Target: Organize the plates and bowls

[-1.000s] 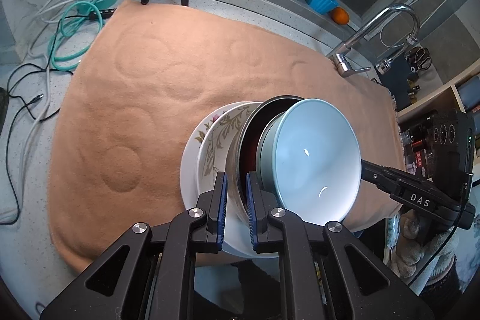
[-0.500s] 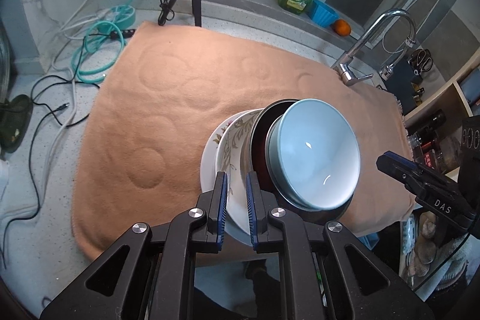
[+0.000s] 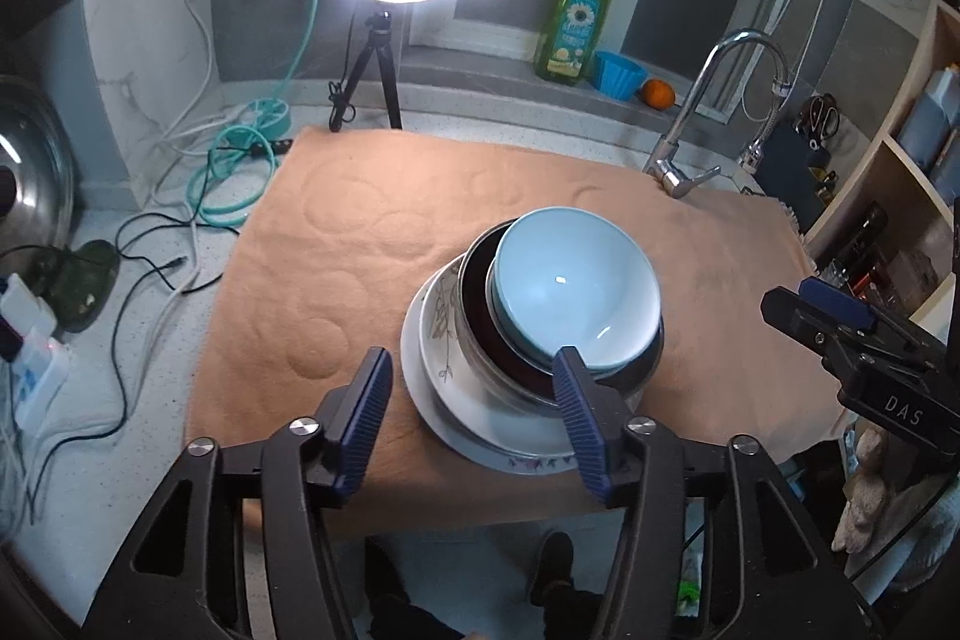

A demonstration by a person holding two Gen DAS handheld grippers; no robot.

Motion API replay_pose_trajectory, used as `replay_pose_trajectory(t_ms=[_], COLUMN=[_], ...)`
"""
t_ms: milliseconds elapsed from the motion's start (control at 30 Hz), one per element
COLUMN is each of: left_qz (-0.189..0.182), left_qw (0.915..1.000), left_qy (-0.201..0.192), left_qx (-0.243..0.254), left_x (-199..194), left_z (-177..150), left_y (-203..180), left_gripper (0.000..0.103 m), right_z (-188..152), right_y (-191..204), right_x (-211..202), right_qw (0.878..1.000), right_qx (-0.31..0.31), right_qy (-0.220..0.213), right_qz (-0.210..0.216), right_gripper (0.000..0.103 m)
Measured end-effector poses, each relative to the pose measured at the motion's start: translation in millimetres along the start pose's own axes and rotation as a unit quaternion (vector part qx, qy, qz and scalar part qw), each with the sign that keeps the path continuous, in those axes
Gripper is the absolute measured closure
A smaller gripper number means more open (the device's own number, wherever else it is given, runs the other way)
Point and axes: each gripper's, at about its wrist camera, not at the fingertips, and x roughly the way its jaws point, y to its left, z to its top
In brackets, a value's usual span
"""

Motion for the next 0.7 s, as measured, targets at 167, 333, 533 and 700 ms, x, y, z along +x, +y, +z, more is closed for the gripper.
replay_pose_trajectory(t_ms=[167, 333, 533, 700], left_qz=[0.013, 0.018, 0.019, 0.025], left_qw=[0.9995, 0.9992, 0.9993, 0.9991], left_qy=[-0.03, -0.036, -0.033, -0.035], left_qx=[-0.001, 0.002, 0.0, -0.001], left_x=[-15.0, -17.1, -15.0, -15.5], left_z=[-3.3, -3.0, -2.3, -1.2], left_y=[-2.9, -5.1, -6.3, -6.6], left_gripper=[0.039, 0.038, 0.038, 0.038], right_z=[-7.2, -8.4, -8.6, -7.5], right_y=[2.0, 6.0, 6.6, 4.6], right_x=[-18.8, -26.7, -26.5, -26.0], right_qw=[0.999, 0.999, 0.999, 0.998], right_qx=[0.016, 0.019, 0.017, 0.019], right_qy=[-0.034, -0.048, -0.049, -0.049], right_qz=[-0.009, -0.013, -0.016, -0.018], right_gripper=[0.015, 0.015, 0.015, 0.015])
